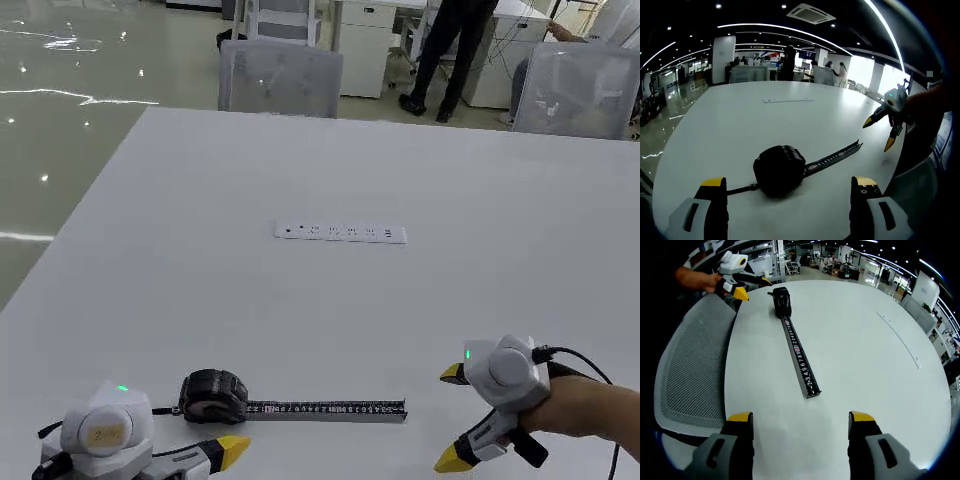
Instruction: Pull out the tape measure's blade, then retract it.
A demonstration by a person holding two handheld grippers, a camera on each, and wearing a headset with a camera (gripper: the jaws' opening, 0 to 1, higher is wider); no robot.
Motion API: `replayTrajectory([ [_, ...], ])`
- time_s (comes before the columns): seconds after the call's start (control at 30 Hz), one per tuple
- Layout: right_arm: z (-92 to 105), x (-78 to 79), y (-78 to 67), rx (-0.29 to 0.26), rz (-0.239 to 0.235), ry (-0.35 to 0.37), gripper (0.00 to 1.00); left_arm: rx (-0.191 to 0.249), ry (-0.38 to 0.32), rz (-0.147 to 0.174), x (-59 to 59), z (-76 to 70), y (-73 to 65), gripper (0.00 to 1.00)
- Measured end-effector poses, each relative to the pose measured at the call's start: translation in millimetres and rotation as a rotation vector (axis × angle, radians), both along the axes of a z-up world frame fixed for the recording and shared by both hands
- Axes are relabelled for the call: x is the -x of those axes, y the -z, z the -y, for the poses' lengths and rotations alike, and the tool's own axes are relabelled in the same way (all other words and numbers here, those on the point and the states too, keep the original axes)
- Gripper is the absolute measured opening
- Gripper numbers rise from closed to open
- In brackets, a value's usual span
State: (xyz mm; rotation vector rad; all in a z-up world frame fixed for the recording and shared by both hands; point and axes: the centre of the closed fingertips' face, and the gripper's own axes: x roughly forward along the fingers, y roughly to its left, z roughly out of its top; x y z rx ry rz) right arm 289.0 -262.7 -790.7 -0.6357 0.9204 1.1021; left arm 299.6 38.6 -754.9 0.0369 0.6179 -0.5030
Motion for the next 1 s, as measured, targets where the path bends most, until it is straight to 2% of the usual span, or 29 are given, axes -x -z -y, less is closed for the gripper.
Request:
replayTrajectory([
  [0.1,-5.7,-7.4,2.1,0.013,-0.003,-0.032,0.74,0.000,-0.002,0.003,-2.7,4.3,1.0,1.00],
  [0.3,-18.4,-16.7,6.1,0.029,-0.025,-0.094,0.67,0.012,-0.025,0.030,-11.9,7.1,-1.5,1.00],
  [0.4,-23.7,-17.7,8.6,0.033,-0.036,-0.123,0.63,0.046,-0.068,0.025,-16.6,4.0,-1.4,1.00],
  [0.53,-26.5,-20.5,14.5,0.050,-0.047,-0.154,0.59,0.055,-0.102,0.018,-18.1,-1.8,3.3,1.00],
  [0.7,-28.1,-23.4,21.0,0.054,-0.051,-0.153,0.50,0.050,-0.104,-0.005,-15.0,-3.5,10.6,1.00],
  [0.77,-29.3,-23.6,22.6,0.054,-0.042,-0.160,0.46,0.059,-0.104,-0.004,-14.6,-2.5,10.2,1.00],
  [0.87,-29.0,-23.3,28.1,0.060,-0.054,-0.161,0.39,0.057,-0.099,-0.004,-15.0,-1.3,11.0,1.00],
  [1.0,-28.9,-23.9,33.1,0.076,-0.060,-0.163,0.34,0.068,-0.106,-0.001,-18.1,-0.1,11.0,1.00],
])
